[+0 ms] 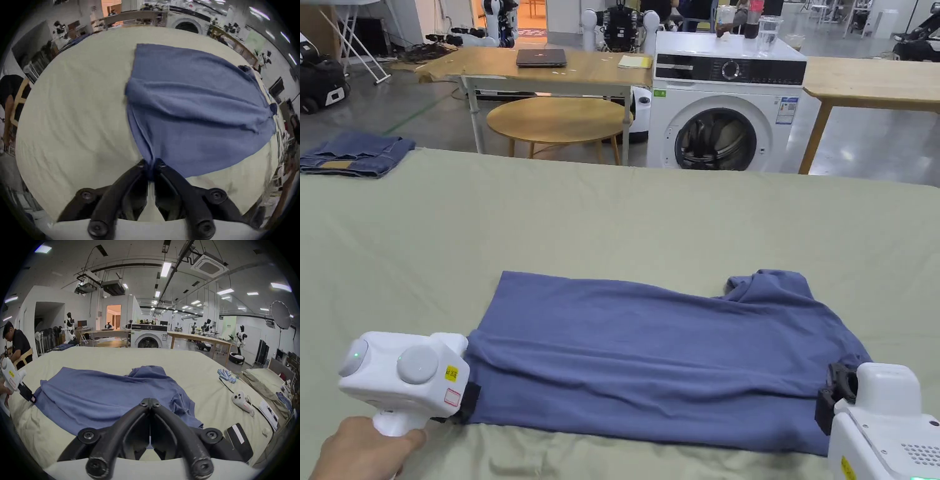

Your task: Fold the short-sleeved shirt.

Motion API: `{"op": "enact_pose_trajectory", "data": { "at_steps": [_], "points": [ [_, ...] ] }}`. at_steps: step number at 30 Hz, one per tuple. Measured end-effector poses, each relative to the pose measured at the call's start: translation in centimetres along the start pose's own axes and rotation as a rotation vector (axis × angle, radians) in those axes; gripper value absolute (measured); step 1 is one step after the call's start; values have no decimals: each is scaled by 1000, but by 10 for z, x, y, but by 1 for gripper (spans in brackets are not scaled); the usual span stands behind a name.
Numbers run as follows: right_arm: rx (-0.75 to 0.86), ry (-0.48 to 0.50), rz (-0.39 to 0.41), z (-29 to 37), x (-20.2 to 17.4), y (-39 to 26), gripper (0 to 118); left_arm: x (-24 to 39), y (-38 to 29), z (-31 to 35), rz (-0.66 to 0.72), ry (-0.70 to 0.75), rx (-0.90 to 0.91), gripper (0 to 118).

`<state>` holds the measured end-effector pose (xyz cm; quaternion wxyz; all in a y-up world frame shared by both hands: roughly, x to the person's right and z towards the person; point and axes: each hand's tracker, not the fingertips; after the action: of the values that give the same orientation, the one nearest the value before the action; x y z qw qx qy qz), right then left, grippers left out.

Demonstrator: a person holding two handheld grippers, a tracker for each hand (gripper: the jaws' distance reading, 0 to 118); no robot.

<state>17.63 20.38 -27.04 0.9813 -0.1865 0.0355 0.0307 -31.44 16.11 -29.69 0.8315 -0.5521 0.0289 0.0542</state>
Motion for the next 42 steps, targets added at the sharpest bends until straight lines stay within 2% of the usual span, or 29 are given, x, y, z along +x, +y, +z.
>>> {"op": "enact_pose_trajectory", "data": {
  "at_steps": [5,8,10,11,12,13,14,18,21,23,24,25,26,27,29,30,34,37,42],
  "points": [
    [-70,7,-39,-5,33,12,0,-12,-7,1,42,-27,44,1],
    [-191,15,-64,-15,64,22,0,-18,-10,4,64,-46,55,1],
    [-305,19,-76,-28,85,26,13,-19,-11,7,61,-51,68,1],
    [-354,28,-79,-35,94,27,26,-20,-10,7,61,-55,68,1],
    [-413,34,-87,-42,102,25,46,-22,-10,9,64,-59,73,1],
    [-451,33,-103,-49,108,23,58,-20,-11,11,66,-61,80,1],
    [-490,38,-113,-54,113,19,61,-21,-11,13,66,-63,82,1],
    [-587,56,-138,-71,117,2,61,-17,-13,18,64,-69,87,1],
    [-682,55,-96,-85,103,-14,60,-13,-14,19,62,-65,86,1],
    [-730,94,-84,-91,95,-26,58,-10,-16,18,54,-60,82,1],
    [-686,51,-40,-88,88,-28,54,-10,-16,18,54,-58,80,1],
    [-648,40,-3,-83,84,-27,47,-9,-16,18,54,-59,80,1],
    [-657,46,9,-82,81,-26,32,-8,-17,19,55,-59,80,1],
    [-660,67,-8,-82,81,-25,7,-8,-18,19,56,-58,82,1],
    [-666,173,-84,-83,84,-21,7,-7,-17,20,55,-58,83,1],
    [-666,116,-66,-81,82,-20,6,-6,-18,21,53,-55,85,1],
    [-605,117,-45,-68,82,-9,5,-6,-18,34,54,-56,125,1],
    [-529,119,-83,-53,89,12,5,-7,-15,52,51,-66,169,1],
    [-481,118,-54,-29,90,47,5,-10,-9,88,58,-92,246,1]
  ]
}}
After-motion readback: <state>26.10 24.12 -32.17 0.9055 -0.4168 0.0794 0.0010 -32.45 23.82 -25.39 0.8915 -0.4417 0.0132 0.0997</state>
